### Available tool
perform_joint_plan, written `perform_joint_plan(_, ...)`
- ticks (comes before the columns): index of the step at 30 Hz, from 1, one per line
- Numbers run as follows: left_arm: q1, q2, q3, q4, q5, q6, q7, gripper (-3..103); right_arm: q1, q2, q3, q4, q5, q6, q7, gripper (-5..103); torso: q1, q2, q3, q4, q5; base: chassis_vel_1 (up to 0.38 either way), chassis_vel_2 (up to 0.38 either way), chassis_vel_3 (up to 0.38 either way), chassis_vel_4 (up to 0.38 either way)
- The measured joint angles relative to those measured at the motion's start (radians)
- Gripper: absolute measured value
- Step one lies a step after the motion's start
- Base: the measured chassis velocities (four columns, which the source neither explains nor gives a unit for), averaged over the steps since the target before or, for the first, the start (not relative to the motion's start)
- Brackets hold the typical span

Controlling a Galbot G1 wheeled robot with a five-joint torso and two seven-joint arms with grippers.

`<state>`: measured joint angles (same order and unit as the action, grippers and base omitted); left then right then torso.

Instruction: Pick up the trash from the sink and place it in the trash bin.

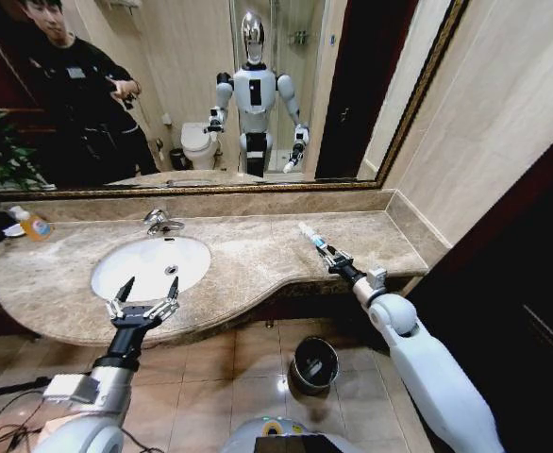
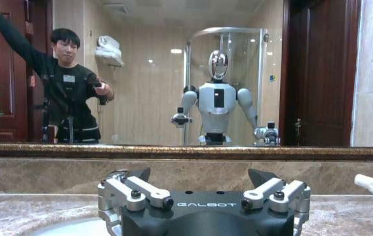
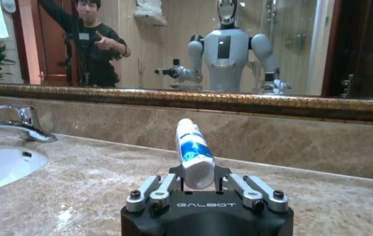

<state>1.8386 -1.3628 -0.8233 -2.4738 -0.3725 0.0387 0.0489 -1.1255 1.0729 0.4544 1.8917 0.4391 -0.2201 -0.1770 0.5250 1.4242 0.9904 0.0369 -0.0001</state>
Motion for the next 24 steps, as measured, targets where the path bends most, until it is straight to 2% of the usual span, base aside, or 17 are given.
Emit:
perform_joint_plan(5,0.0,0.0,0.0,0.0,0.0,0.0,0.0,100,-0.063,-0.001,0.042,0.039,0.005,0.003,-0.008,27,0.0,0.0,0.0,0.0,0.0001,0.0,0.0,0.0,0.0)
perform_joint_plan(12,0.0,0.0,0.0,0.0,0.0,0.0,0.0,100,-0.212,0.026,0.137,0.065,0.026,0.038,-0.062,27,0.0,0.0,0.0,-0.0001,0.0001,0.0,0.0,0.0,0.0)
perform_joint_plan(24,0.0,0.0,0.0,0.0,0.0,0.0,0.0,100,-0.403,0.092,0.175,0.043,-0.017,0.215,-0.14,27,0.0,0.0,0.0,-0.0001,0.0001,0.0,0.0,0.0,0.0)
